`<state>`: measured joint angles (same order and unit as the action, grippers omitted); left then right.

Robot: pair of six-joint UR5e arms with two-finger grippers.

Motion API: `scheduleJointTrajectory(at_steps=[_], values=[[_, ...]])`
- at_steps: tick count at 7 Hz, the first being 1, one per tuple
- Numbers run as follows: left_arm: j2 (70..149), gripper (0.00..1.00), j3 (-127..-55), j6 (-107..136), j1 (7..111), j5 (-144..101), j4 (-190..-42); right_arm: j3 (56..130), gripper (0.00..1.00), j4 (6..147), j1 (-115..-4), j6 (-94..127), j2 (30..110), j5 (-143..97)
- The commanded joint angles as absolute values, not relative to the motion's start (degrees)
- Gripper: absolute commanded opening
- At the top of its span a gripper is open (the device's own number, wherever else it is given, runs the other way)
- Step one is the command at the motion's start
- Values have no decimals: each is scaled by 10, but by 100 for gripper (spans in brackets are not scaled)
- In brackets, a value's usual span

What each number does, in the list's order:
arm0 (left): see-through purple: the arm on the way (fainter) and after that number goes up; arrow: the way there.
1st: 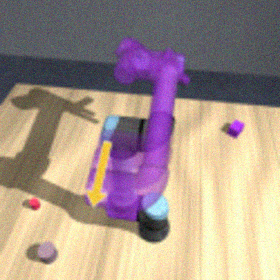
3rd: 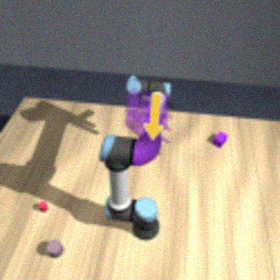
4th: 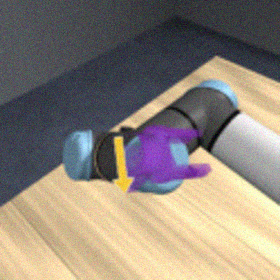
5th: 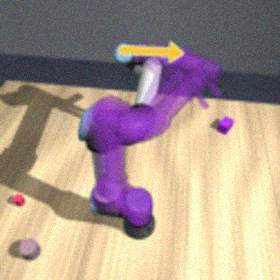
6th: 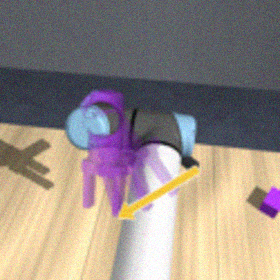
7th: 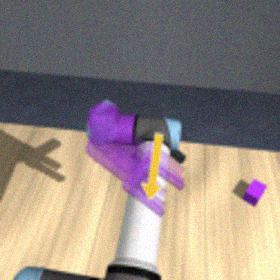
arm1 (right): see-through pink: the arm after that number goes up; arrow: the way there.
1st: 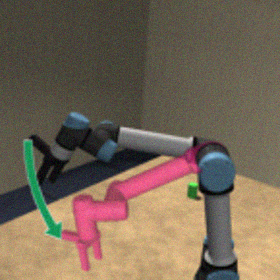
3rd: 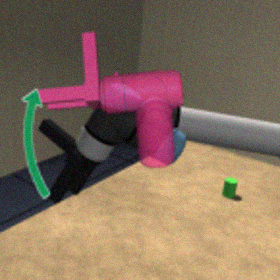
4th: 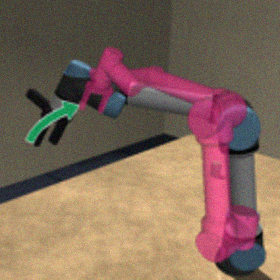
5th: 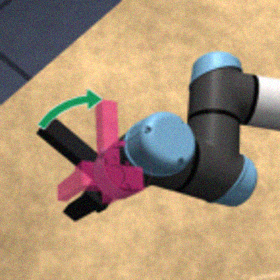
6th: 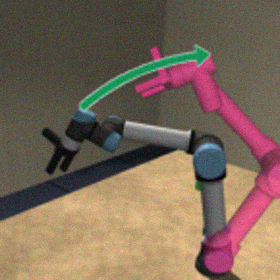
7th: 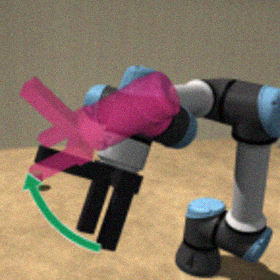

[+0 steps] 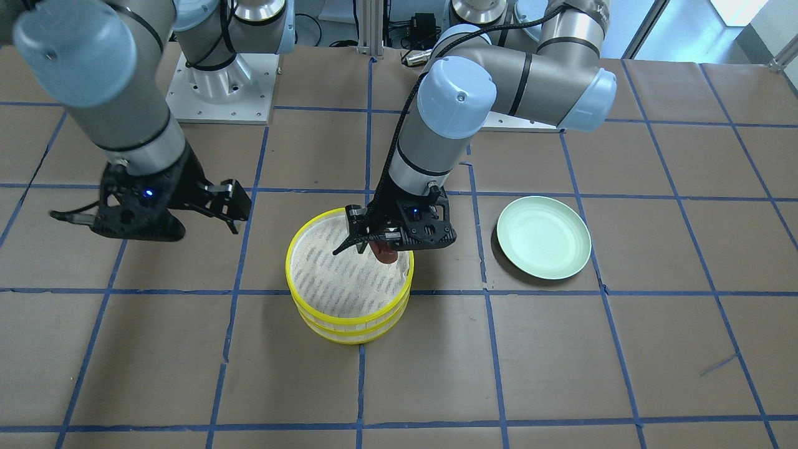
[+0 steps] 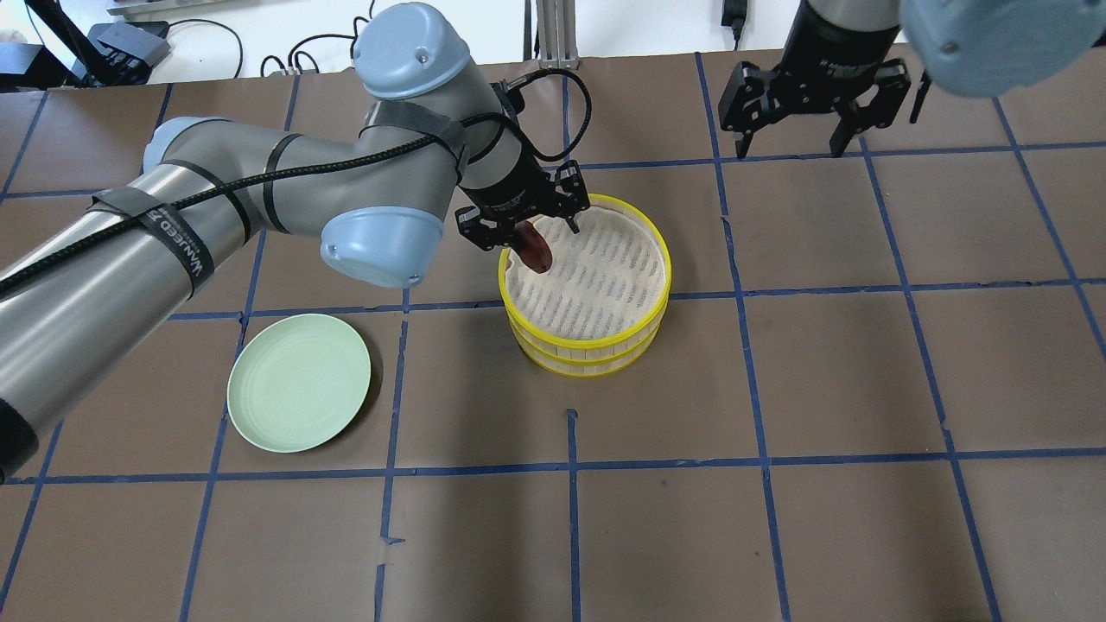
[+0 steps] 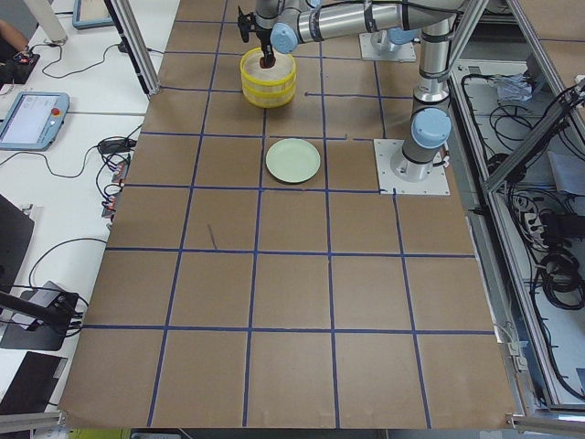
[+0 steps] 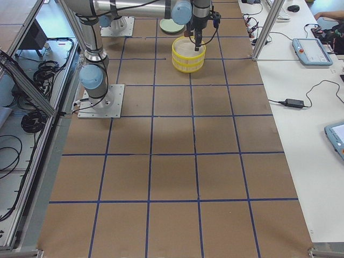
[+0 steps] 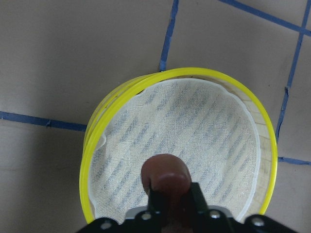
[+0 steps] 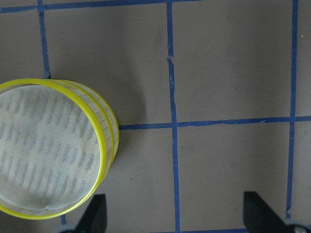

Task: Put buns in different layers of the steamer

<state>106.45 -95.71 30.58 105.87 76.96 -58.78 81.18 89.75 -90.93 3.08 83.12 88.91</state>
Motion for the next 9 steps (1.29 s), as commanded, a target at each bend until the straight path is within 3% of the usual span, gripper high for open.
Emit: scheduleJointTrajectory(at_steps=[1,4,5,9], values=[[1063,100,-956,303,1059,770,-588,778,100,815,-902,-6,872,867],[1054,100,-948,276,1056,788,-587,826,100,845,-905,-32,872,874],[1037,100,-945,163,1032,851,-595,831,100,856,-905,-32,872,875],[859,100,-930,60,907,860,-889,833,100,854,-909,-31,876,869]])
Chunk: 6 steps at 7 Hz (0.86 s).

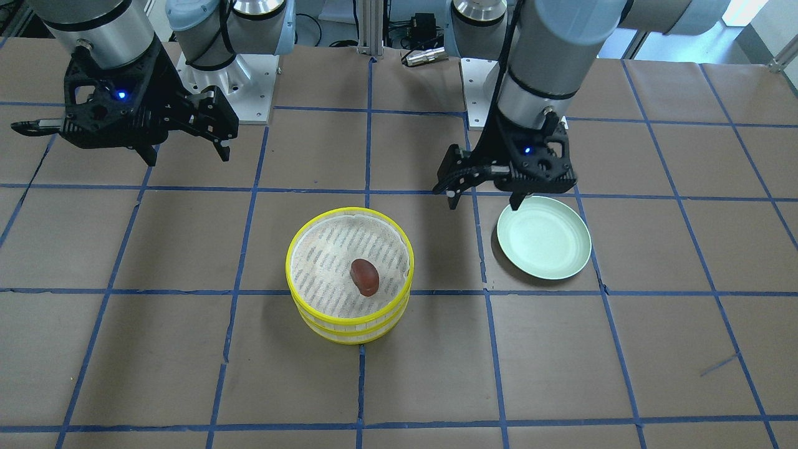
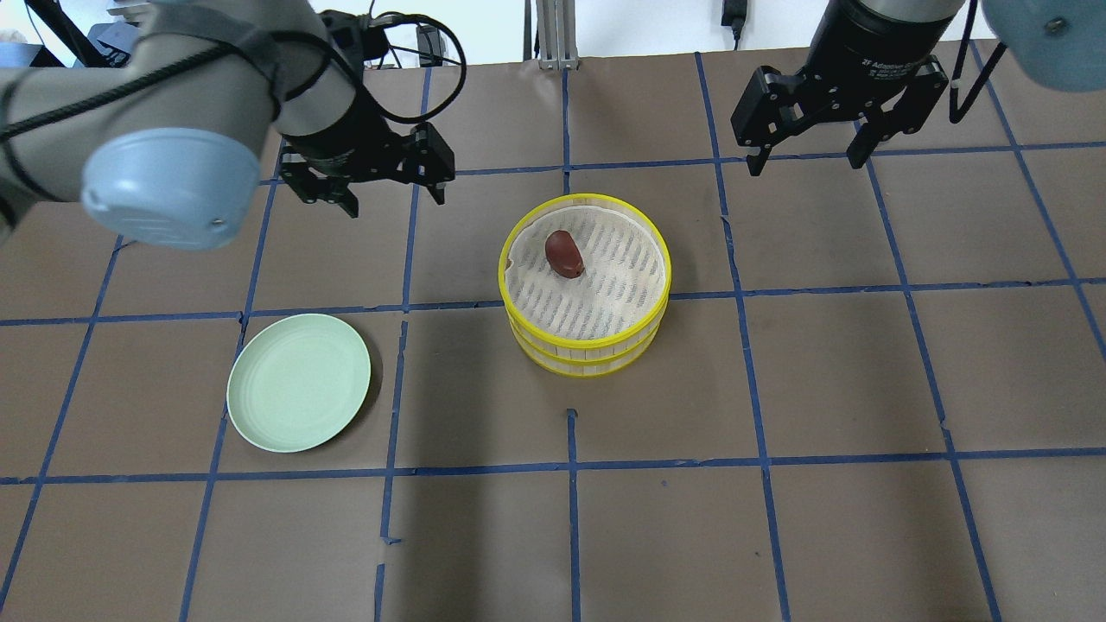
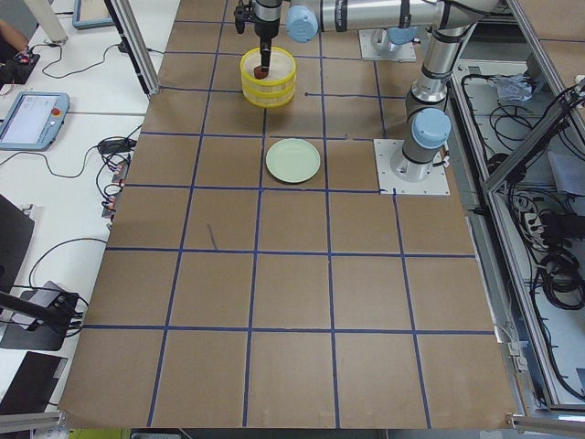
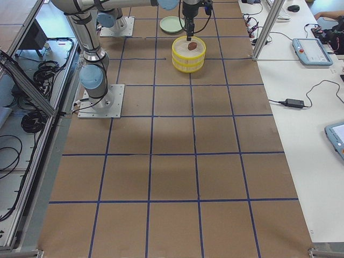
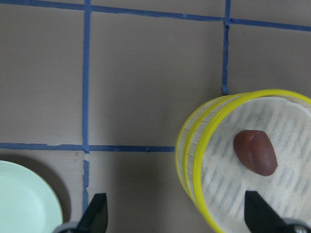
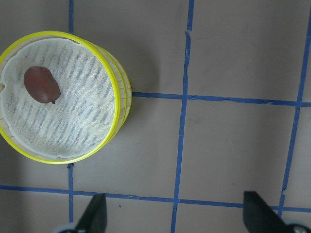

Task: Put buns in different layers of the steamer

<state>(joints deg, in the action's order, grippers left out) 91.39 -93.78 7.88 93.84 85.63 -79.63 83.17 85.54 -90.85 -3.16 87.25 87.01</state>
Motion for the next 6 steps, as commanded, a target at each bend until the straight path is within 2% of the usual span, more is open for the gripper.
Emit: scheduleJointTrajectory(at_steps=[1,6], values=[[826,100,-917,31,894,897,-944,835,100,854,-909,-31,877,869],[825,100,-939,-21,888,911,-976,837,100,853,-909,-31,879,876]])
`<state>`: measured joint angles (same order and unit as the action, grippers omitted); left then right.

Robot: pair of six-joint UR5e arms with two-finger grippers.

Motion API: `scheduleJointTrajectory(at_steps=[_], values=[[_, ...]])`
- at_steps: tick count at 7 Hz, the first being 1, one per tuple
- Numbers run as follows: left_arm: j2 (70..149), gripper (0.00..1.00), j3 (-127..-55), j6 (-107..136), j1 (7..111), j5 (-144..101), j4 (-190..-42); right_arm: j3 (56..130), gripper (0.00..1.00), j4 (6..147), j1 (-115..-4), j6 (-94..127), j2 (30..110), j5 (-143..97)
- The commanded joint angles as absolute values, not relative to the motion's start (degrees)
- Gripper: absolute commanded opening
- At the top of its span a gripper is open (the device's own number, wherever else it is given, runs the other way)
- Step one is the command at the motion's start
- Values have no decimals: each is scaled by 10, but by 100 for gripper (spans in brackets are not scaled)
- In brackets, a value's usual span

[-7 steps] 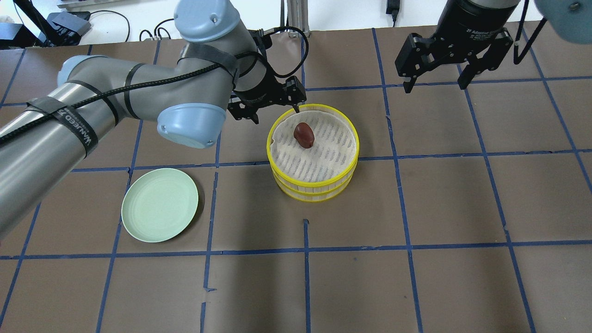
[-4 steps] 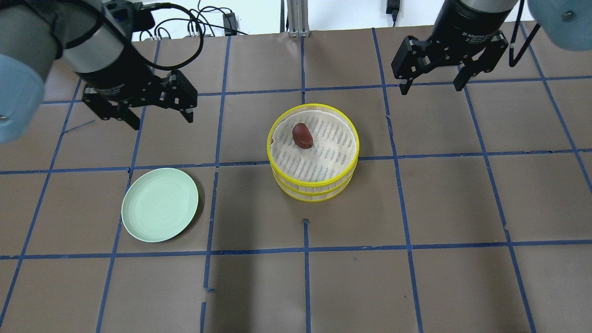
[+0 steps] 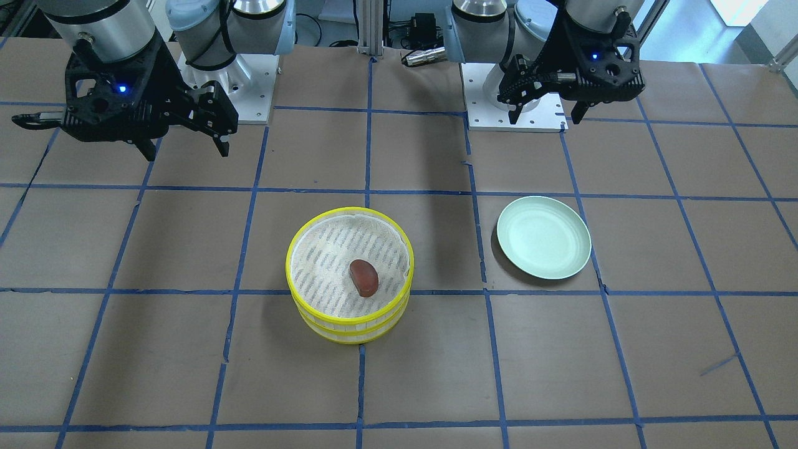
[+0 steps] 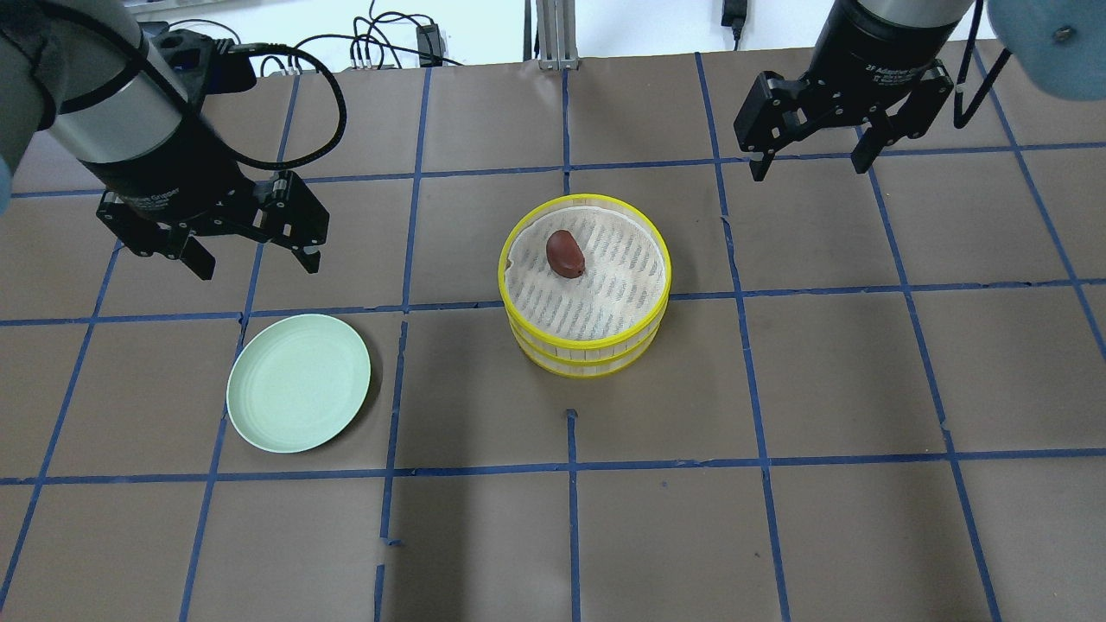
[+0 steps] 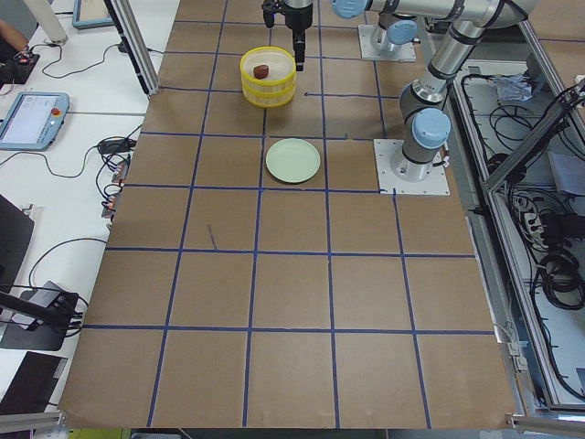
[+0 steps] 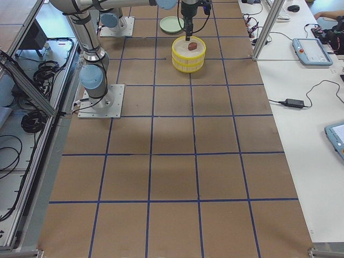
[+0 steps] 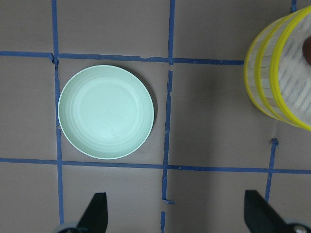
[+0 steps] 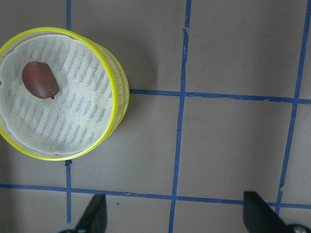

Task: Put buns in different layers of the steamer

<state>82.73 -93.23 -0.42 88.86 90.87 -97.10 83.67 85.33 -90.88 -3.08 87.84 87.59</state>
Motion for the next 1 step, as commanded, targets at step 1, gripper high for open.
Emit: scheduleJointTrajectory(at_steps=[1], values=[[825,100,-940,-17,888,906,-972,837,100,851,-909,-32,880,876]])
